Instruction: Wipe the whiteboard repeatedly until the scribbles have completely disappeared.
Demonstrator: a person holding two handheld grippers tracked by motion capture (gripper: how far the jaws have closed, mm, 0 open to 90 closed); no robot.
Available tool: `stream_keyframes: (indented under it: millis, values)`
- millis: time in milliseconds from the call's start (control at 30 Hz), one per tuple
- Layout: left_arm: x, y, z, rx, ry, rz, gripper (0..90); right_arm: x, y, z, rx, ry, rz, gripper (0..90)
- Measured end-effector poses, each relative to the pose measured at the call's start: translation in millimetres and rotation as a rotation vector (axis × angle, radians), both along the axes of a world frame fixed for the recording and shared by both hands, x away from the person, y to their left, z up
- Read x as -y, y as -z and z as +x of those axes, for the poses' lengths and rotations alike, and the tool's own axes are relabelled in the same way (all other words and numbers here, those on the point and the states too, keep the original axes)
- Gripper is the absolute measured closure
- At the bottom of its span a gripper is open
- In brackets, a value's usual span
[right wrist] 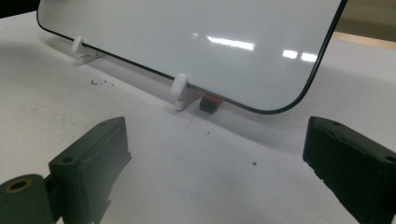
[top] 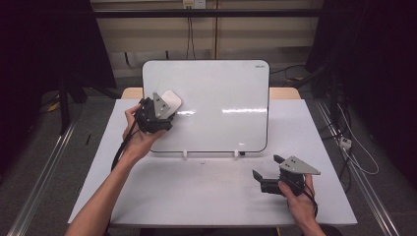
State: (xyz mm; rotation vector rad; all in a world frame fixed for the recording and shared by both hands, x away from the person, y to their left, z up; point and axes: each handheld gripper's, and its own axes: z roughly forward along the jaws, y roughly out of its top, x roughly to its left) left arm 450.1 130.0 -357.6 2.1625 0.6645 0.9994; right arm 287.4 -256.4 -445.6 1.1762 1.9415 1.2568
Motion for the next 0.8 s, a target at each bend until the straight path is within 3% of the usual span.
stream_keyframes:
  millis: [200,333,433,667,800]
  values:
    - [7.5,14.4,-15.2,0.015,0.015,0.036,31.1,-0.4,0.0,0.4,0.001,0.0,0.0,6.9]
    - [8.2,11.2,-11.5,-0.006,0.021,0.041,31.1,-0.1,0.1,0.9,-0.001,0.0,0.001,6.9]
    - [7.6,3.3,-5.4,0.002,0.003,0.005,31.1,-0.1,0.2,1.3,-0.001,-0.001,0.0,6.9]
    - [1.8,-23.2,18.6,0.002,-0.015,-0.027,31.1,1.6,-0.1,0.3,-0.001,0.004,0.004,6.9]
    - [-5.1,-40.3,32.7,0.003,-0.057,-0.06,31.1,2.7,-0.6,-1.1,0.001,0.007,0.004,6.9]
